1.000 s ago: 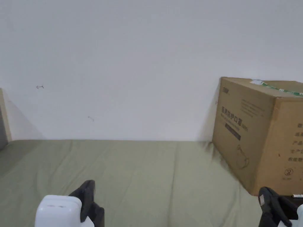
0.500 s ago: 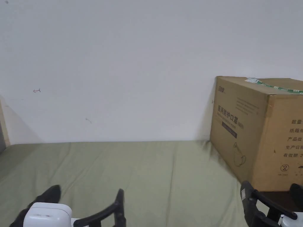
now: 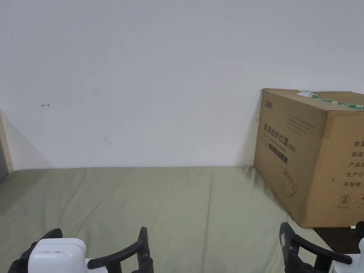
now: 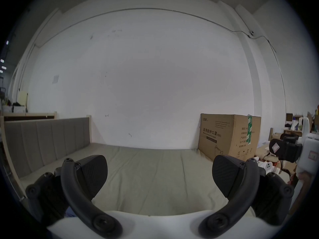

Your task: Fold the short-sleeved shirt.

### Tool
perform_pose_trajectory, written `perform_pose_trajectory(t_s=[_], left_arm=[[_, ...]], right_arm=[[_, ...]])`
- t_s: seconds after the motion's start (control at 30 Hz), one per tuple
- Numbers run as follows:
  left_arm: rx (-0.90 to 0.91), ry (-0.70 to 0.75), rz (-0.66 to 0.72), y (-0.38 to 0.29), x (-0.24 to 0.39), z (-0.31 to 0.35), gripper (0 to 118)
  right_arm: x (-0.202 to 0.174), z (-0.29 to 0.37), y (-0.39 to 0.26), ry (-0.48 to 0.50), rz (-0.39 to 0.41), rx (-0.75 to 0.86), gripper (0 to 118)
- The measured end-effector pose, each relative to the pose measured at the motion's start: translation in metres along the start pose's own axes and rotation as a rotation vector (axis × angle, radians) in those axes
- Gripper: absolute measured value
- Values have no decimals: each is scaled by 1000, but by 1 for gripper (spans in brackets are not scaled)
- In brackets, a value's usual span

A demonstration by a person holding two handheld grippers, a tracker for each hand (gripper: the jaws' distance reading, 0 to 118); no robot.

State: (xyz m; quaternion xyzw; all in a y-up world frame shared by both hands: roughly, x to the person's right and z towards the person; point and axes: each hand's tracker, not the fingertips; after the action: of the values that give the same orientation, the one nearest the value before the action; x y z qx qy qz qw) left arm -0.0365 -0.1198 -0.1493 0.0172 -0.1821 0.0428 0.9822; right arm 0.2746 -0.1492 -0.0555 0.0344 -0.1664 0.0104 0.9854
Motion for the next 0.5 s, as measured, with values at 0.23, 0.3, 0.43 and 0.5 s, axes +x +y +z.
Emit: perform_pose_trajectory(t_s=[0.23,0.3,0.43,0.5], left_arm=[[17,-22,-60,-4,-3,0,118],[10,-34,-44,-3,-4,0,118],[7,-21,-49,-4,-4,-1,118],[8,-14,-62,-5,-4,-2,118]], right_arm=[[-6,-7,-3,-2,4,-27,112],[-7,-8,-3,-2,-7,-36,112],[-10,-12,-5,-2,-6,-50,112],[-12,-13,-5,0,2,-54,112]])
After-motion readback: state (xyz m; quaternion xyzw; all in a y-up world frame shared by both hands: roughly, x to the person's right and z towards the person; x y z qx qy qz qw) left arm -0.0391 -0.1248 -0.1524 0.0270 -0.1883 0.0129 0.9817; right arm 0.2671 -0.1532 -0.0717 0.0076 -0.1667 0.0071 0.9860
